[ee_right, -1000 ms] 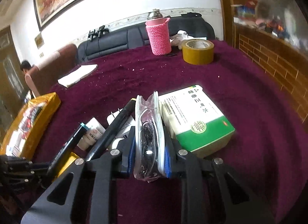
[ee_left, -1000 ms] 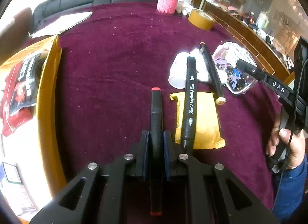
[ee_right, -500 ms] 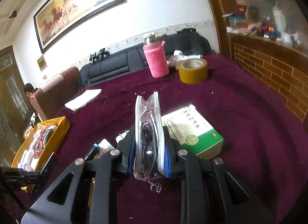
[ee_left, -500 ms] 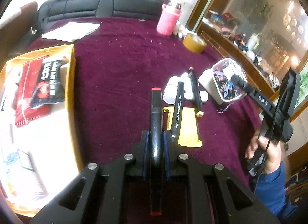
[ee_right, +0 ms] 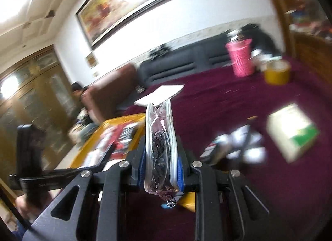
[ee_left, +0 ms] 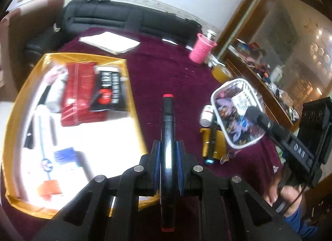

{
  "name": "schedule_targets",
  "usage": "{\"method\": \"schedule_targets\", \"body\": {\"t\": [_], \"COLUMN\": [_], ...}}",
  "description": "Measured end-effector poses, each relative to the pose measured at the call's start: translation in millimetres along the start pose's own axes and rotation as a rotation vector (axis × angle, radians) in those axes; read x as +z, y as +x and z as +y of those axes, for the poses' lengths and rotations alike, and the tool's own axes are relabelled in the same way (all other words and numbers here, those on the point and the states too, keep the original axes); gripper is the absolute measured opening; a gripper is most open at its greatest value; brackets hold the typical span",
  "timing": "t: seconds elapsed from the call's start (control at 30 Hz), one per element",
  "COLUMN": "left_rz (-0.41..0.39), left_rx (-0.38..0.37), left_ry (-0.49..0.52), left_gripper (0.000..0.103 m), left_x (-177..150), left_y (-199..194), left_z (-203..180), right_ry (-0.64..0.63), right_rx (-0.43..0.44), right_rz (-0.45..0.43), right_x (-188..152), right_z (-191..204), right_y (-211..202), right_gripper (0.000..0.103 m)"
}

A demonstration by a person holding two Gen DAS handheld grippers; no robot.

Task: Organize objects
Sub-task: 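Carry the marker and clear pouch into the tray and open both grippers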

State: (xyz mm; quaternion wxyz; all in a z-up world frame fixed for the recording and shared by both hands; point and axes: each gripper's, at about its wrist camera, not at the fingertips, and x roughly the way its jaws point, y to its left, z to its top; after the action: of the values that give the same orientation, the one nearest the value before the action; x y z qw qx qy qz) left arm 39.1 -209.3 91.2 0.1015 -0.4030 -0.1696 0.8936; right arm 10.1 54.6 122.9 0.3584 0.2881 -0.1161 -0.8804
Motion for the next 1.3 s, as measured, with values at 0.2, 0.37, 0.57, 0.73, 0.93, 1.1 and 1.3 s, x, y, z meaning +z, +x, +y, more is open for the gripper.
{"method": "schedule_targets", "body": {"t": [0.2, 0.37, 0.57, 0.73, 0.93, 1.1, 1.3], "left_rz": [-0.007, -0.006, -0.026, -0.024, -0.038, -0.025, -0.033], "left_rx": [0.032, 0.078, 0.135, 0.150, 0.149, 0.168, 0.229], "left_ry": [-0.058, -0.104, -0.119, -0.149, -0.194, -0.175, -0.123], "left_gripper": [0.012, 0.012, 0.012, 0.012, 0.012, 0.012, 0.012], "left_x": [-8.2, -16.2, -17.9, -19.1, -22.0, -24.3, -29.5], "left_y": [-8.3, -8.3, -4.5, 4.3, 2.9, 8.8, 7.7], "left_z": [35.2, 60.8, 70.3, 75.7, 82.5, 78.5, 67.2], "right_ry": [-0.013, -0.037, -0.070, -0.098, -0.096, -0.083, -0.094], "right_rx": [0.090, 0.104, 0.083, 0.051, 0.038, 0.021, 0.001], "right_rz": [0.111, 0.180, 0.214, 0.209, 0.247, 0.265, 0.253], "right_x": [-14.2, -25.1, -34.2, -30.4, -31.9, -39.5, -40.0], "right_z": [38.6, 59.4, 82.2, 94.3, 103.2, 99.8, 99.1], "right_y": [47.5, 81.4, 112.4, 127.6, 147.9, 154.8, 156.1], "right_gripper": [0.021, 0.021, 0.021, 0.021, 0.021, 0.022, 0.021]}}
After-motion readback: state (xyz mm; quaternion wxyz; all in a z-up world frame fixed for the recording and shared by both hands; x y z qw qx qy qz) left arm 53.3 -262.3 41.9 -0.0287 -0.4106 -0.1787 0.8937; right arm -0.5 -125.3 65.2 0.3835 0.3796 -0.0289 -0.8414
